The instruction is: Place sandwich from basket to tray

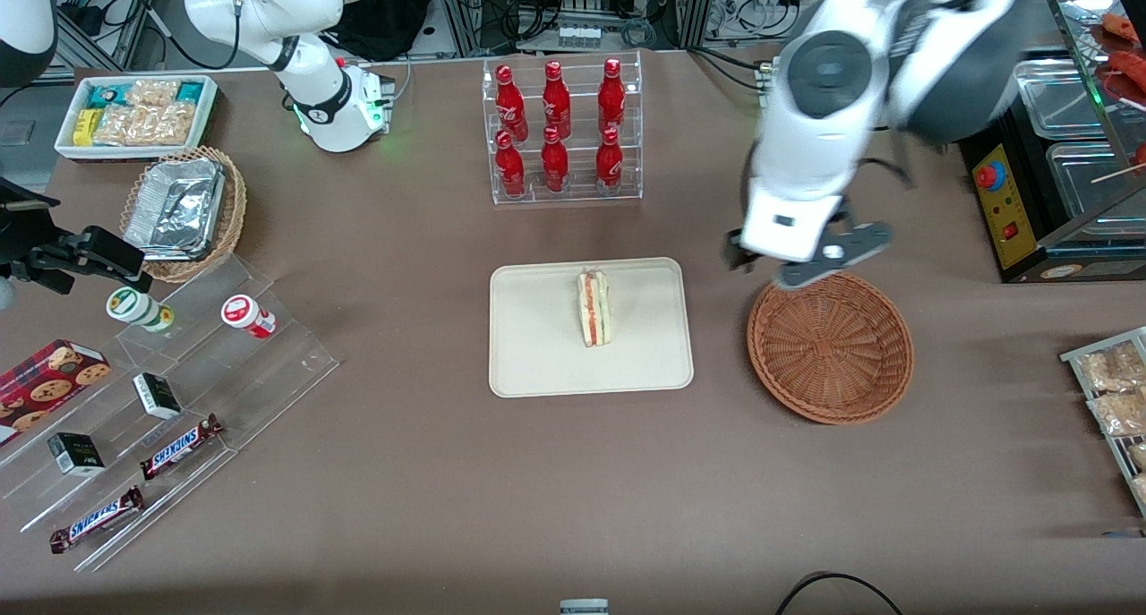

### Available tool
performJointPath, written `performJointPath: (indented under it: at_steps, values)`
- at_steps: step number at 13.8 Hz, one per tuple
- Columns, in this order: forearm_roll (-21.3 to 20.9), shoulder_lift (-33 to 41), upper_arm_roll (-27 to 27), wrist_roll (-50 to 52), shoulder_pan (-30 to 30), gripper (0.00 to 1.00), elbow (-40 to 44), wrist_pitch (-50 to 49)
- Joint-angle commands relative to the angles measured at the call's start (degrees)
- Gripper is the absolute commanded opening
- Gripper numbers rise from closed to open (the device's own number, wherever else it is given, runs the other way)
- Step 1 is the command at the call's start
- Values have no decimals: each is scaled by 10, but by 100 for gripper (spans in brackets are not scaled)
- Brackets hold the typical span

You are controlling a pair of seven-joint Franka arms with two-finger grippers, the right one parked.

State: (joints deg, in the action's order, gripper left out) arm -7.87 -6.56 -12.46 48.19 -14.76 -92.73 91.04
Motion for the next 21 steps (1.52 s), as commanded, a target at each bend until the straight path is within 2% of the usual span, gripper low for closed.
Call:
performJointPath:
  at_steps: [1,4,7,12,15,21]
  values:
    - [21,58,-5,-107,62,100,-18,-55]
    - [36,100,-5,-243,144,100,-18,-113]
    - [43,135,-4,-346,195,100,-19,-157]
    - [41,159,9,-393,203,100,-11,-156]
    - [58,116,9,-394,202,100,54,-157]
    - [60,94,27,-403,201,100,55,-122]
